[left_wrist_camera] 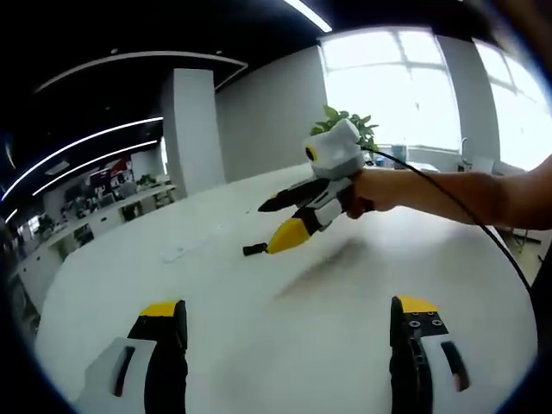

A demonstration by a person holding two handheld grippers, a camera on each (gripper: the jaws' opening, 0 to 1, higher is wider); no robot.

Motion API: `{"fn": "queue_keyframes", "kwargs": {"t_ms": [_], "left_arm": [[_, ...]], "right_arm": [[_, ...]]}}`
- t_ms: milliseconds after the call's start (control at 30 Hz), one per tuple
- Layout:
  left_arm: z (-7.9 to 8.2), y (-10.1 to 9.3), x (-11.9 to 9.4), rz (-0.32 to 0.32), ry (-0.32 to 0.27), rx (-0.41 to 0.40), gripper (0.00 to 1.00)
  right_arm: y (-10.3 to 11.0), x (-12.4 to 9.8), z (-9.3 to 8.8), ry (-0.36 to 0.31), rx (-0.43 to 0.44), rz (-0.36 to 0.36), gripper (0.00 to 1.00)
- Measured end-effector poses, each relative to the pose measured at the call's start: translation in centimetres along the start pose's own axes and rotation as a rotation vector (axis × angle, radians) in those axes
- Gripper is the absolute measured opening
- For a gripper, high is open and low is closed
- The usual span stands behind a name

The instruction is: Snap the two parts of the plastic buckle together until the buckle closes and remains connected.

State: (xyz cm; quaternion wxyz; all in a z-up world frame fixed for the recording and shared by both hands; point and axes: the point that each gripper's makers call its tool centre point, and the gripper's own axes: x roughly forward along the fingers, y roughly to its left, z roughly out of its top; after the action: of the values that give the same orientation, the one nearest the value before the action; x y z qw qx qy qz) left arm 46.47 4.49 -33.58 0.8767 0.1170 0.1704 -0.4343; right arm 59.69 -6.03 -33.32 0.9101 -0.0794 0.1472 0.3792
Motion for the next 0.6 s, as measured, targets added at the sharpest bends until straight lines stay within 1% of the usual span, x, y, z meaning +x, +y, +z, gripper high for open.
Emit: {"fn": "queue_keyframes", "kwargs": {"t_ms": [100,200,300,367,500,600], "left_arm": [[-0.2,0.0,0.1,-0.001,0.007,-0.003,0.99],[-0.4,0.1,0.2,-0.001,0.013,-0.003,0.99],[-0.4,0.3,0.2,0.003,0.014,-0.007,0.99],[-0.5,0.3,0.2,0.004,0.017,-0.004,0.99],[-0.5,0.2,0.3,0.0,0.021,0.004,0.99],[-0.6,0.0,0.3,-0.004,0.024,0.007,0.99]], "right_arm": [[0.5,-0.5,0.0,-0.007,0.007,-0.014,0.97],[1.1,-0.9,-0.4,-0.005,0.013,-0.015,0.98],[1.2,-1.4,-0.8,-0.002,0.005,-0.029,0.98],[1.2,-1.7,-0.7,-0.013,0.01,-0.032,0.97],[1.7,-2.0,-0.7,-0.01,-0.024,-0.03,0.98],[1.9,-2.6,-0.5,-0.018,-0.02,-0.036,0.98]]}}
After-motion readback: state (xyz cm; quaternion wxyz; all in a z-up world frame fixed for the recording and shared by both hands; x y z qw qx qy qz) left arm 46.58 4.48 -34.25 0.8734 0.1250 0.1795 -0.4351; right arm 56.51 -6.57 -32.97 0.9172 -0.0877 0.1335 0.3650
